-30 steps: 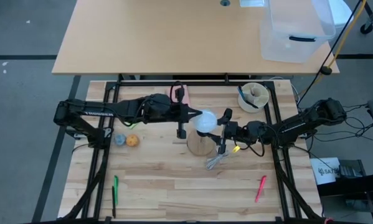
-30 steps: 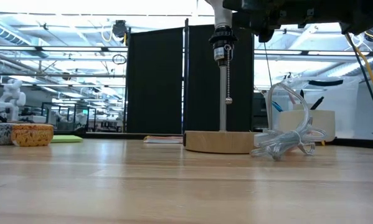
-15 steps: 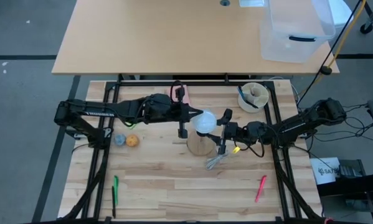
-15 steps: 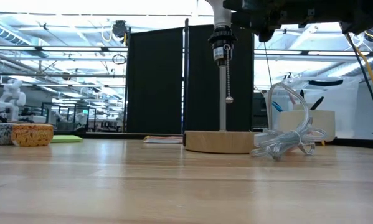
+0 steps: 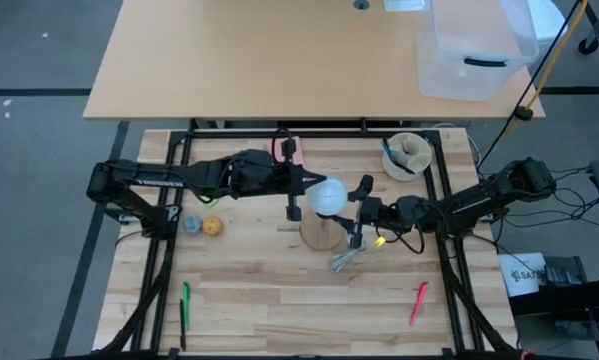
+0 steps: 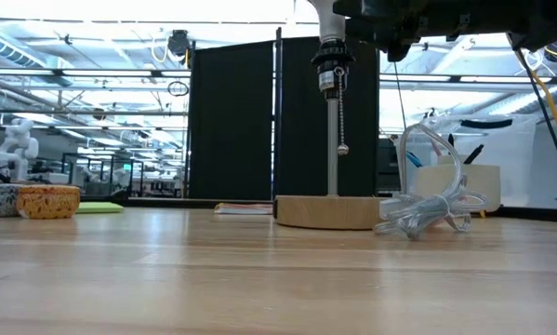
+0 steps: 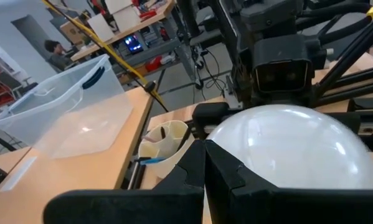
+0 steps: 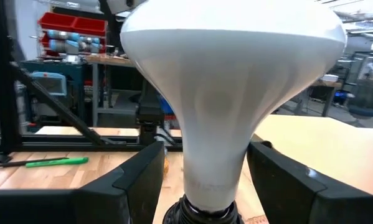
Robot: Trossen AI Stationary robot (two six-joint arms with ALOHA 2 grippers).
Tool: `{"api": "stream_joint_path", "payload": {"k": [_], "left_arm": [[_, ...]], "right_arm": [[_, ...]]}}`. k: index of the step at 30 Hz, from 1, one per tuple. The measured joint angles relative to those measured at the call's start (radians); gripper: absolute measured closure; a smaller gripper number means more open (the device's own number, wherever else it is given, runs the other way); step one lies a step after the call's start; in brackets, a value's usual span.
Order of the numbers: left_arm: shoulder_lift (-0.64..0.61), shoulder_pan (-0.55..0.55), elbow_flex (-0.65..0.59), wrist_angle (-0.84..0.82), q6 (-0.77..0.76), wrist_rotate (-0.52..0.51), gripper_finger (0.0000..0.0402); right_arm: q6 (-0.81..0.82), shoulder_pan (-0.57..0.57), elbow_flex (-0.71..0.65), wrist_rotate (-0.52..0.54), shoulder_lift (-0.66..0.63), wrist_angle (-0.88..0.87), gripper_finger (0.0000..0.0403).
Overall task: Screw lightbulb
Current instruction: Insert the lightbulb into the lamp
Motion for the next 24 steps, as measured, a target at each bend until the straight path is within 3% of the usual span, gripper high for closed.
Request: {"api": "stream_joint_path", "payload": {"k": [14,24], "left_arm": [[-0.047,0.0,0.001,-0.009,0.003,-0.002,0.0401],[-0.053,0.0,0.002,-0.042,-0.004,-0.002,0.0401]], "right_arm": [[-0.001,0.002,0.0,0.005,-0.075,-0.09,0.018],[0.001,0.002,0.0,0.005,-0.183,-0.232,0.0148]]}}
